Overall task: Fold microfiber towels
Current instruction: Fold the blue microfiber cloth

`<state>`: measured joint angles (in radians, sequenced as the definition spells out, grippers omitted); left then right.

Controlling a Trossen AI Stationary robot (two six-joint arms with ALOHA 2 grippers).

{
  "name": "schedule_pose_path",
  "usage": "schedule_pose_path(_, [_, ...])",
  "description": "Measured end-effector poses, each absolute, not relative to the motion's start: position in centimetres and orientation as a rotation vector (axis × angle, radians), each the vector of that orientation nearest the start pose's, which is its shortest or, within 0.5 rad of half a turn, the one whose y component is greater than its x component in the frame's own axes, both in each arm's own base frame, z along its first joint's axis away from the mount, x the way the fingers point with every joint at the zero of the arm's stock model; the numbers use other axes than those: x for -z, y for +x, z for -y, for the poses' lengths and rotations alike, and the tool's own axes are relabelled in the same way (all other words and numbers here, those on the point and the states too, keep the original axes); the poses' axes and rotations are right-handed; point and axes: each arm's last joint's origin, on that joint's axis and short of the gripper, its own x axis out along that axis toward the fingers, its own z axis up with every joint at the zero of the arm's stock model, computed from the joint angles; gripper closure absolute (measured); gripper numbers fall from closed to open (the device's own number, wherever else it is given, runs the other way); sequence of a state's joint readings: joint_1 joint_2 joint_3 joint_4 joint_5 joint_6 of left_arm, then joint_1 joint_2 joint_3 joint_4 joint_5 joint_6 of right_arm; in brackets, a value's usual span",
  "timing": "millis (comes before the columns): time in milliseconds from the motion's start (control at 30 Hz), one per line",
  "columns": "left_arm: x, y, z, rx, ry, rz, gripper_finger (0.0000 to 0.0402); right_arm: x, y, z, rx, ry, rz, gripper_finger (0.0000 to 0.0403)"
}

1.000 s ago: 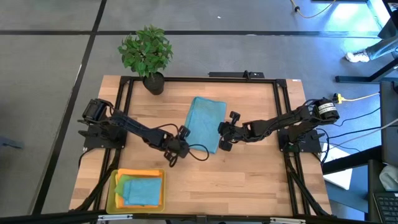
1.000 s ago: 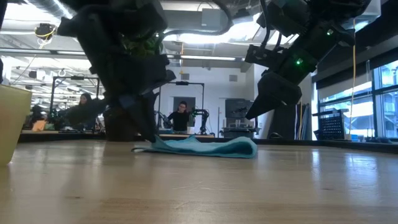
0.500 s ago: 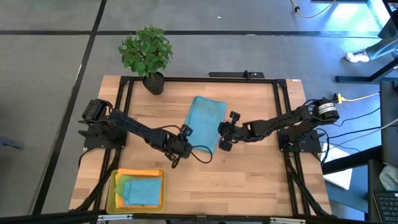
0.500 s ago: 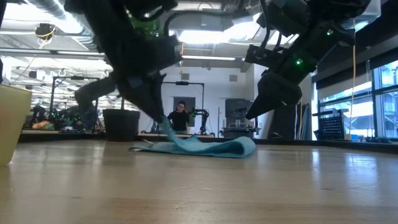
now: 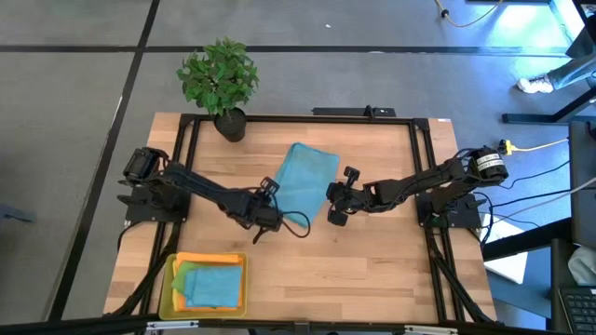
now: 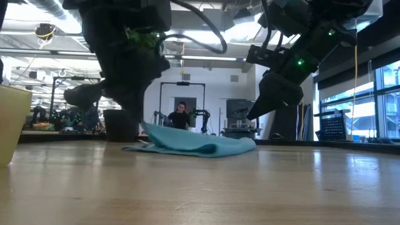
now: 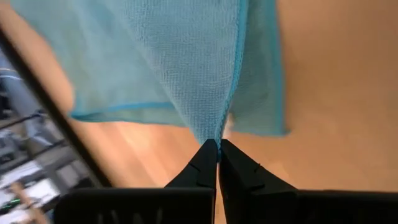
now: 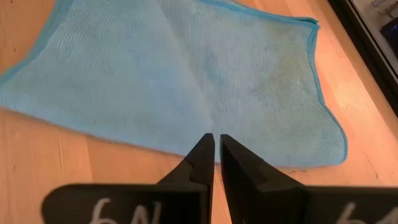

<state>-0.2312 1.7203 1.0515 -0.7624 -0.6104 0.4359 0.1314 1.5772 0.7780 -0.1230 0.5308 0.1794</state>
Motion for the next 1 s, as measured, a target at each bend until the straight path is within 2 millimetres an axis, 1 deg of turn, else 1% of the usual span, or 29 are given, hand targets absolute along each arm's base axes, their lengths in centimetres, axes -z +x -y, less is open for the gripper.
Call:
schedule_pose_path(167, [-16.8, 29.7, 5.2, 0.051, 0.863, -1.400, 0.0401, -16.0, 29.1, -2.4, 0.442, -0.132, -0.833, 0.0373])
schedule_pose_path(333, [-16.7, 29.7, 5.3, 0.069, 0.848, -1.400, 0.0401, -16.5, 29.7, -2.0, 0.456, -0.072, -0.755, 0.0373])
schedule_pose_path(500, [-17.0, 29.7, 5.0, -0.099, 0.996, -1.391, 0.0401, -16.7, 30.1, -0.6, 0.472, -0.028, -0.724, 0.0373])
schedule_pose_path(567, [-17.1, 29.7, 4.9, -0.121, 1.014, -1.390, 0.0401, -16.7, 30.1, 0.0, 0.487, -0.019, -0.725, 0.0373])
schedule_pose_path(633, [-16.9, 29.6, 4.8, -0.076, 0.970, -1.401, 0.0401, -16.7, 30.1, 0.6, 0.502, -0.011, -0.725, 0.0373])
schedule_pose_path(700, [-16.3, 29.3, 4.4, 0.000, 0.896, -1.431, 0.0401, -16.7, 30.1, 1.1, 0.520, -0.003, -0.724, 0.0373])
schedule_pose_path(767, [-15.6, 28.9, 3.8, 0.034, 0.847, -1.466, 0.0401, -16.7, 30.1, 1.8, 0.540, 0.005, -0.723, 0.0373])
schedule_pose_path(867, [-14.7, 28.1, 2.8, 0.020, 0.823, -1.520, 0.0401, -16.4, 30.4, 2.8, 0.567, 0.023, -0.708, 0.0373])
schedule_pose_path(1000, [-14.4, 27.9, 1.8, -0.037, 0.773, -1.537, 0.0401, -15.3, 31.6, 4.5, 0.539, 0.054, -0.651, 0.0373])
